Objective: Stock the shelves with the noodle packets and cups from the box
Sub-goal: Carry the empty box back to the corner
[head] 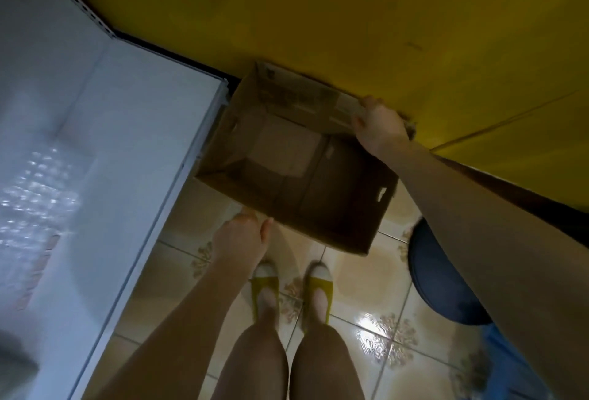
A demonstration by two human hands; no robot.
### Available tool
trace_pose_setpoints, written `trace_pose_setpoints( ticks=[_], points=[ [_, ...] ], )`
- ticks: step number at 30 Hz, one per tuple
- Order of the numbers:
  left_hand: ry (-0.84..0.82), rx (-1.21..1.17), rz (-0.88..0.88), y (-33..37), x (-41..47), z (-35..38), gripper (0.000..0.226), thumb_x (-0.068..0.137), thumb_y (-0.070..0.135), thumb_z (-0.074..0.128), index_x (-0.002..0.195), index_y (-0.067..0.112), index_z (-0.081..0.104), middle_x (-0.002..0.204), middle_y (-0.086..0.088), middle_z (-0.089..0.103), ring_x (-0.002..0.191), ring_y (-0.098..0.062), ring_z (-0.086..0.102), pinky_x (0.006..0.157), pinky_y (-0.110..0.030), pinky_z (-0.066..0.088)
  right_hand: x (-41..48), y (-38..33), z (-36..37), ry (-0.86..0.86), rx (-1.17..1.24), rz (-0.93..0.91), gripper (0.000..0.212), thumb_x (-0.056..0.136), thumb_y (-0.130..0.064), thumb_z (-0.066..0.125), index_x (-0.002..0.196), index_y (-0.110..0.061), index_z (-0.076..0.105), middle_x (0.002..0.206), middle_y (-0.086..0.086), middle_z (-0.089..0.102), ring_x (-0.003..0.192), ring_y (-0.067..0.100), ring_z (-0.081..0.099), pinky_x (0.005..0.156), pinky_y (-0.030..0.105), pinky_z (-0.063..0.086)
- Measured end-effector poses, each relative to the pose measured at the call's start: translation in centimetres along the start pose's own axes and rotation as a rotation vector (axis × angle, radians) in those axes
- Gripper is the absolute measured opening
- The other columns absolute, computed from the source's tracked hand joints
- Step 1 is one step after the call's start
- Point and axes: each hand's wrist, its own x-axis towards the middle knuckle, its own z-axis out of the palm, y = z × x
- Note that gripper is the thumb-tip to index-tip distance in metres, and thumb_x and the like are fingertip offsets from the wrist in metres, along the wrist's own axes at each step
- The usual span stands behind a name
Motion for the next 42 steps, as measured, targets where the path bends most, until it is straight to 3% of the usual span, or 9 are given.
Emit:
trace_pose_setpoints(
  ticks=[5,10,14,23,27,31,35,39,42],
  points=[
    [-0.012,-0.268,-0.246,-1.3,4.1,6.4,0.072,0.091,0.055,0.037,0.134,-0.001,0.026,0.099,-0.016,0.063,0.088,-0.029,0.064,0.077,-0.038,0.054,4.9,2.1,4.9,-0.015,-0.051,-0.006,0.044,0.098,-0.025,0.042,0.137,-0.008,0.033,0.141,0.017,0.036,0.125,0.036,0.040,0.099,0.047,0.040],
    [0.047,-0.669,-0.447,-1.3,6.4,8.7,0.092,0.084,0.050,0.058,0.145,0.003,0.007,0.132,-0.015,0.051,0.117,-0.032,0.053,0.097,-0.041,0.046,8.8,2.5,6.7,-0.003,-0.167,-0.037,0.047,0.097,-0.022,0.042,0.139,-0.008,0.028,0.140,0.018,0.036,0.129,0.037,0.034,0.104,0.046,0.034],
    [0.174,-0.813,-0.414,-0.4,7.7,8.9,0.087,0.081,0.028,0.070,0.143,0.004,0.014,0.121,-0.003,0.052,0.114,-0.019,0.051,0.090,-0.022,0.037,11.3,2.3,7.3,0.014,-0.163,-0.050,0.049,0.097,-0.022,0.043,0.141,-0.008,0.026,0.141,0.019,0.033,0.130,0.039,0.030,0.104,0.050,0.032],
    [0.220,-0.985,-0.562,1.4,7.9,10.0,0.098,0.085,0.005,0.063,0.147,0.007,-0.013,0.138,-0.012,0.045,0.125,-0.025,0.045,0.085,-0.018,0.031,13.0,2.5,8.9,0.112,-0.179,-0.067,0.053,0.094,-0.023,0.050,0.141,-0.009,0.030,0.141,0.021,0.033,0.131,0.040,0.028,0.107,0.048,0.027],
    [0.312,-0.994,-0.630,0.8,7.1,11.0,0.088,0.082,-0.006,0.059,0.147,0.005,0.000,0.134,-0.018,0.045,0.120,-0.033,0.048,0.093,-0.033,0.040,11.7,2.1,9.9,0.196,-0.230,-0.081,0.039,0.093,-0.022,0.050,0.129,-0.006,0.046,0.130,0.023,0.042,0.122,0.039,0.036,0.100,0.044,0.032],
    [0.353,-0.998,-0.624,0.0,5.5,10.0,0.083,0.081,-0.009,0.056,0.146,0.003,0.007,0.125,-0.017,0.052,0.108,-0.032,0.055,0.086,-0.037,0.047,9.7,2.9,10.1,0.175,-0.178,-0.023,0.032,0.094,-0.022,0.048,0.122,-0.005,0.051,0.125,0.022,0.046,0.118,0.038,0.041,0.095,0.047,0.037],
    [0.386,-0.988,-0.573,-0.6,3.3,6.9,0.080,0.080,-0.011,0.056,0.146,0.006,0.013,0.110,0.004,0.045,0.094,-0.010,0.048,0.079,-0.020,0.041,7.3,1.8,7.9,0.131,-0.112,0.041,0.029,0.097,-0.023,0.045,0.119,-0.005,0.049,0.117,0.021,0.057,0.109,0.038,0.054,0.079,0.040,0.041],
    [0.418,-0.939,-0.539,-1.2,0.7,2.5,0.075,0.080,-0.012,0.056,0.143,0.003,0.018,0.105,0.011,0.038,0.083,-0.006,0.043,0.058,0.000,0.037,4.1,-0.5,3.8,0.140,-0.111,0.027,0.029,0.096,-0.024,0.045,0.120,-0.007,0.049,0.117,0.020,0.058,0.109,0.037,0.054,0.076,0.037,0.039],
    [0.421,-0.949,-0.518,-1.5,-1.9,-1.0,0.072,0.083,-0.008,0.056,0.143,0.007,0.018,0.118,0.003,0.044,0.099,-0.011,0.049,0.074,0.003,0.037,1.1,-2.1,0.6,0.150,-0.079,0.037,0.030,0.096,-0.024,0.045,0.122,-0.009,0.049,0.117,0.020,0.058,0.109,0.037,0.054,0.077,0.038,0.040]
  ],
)
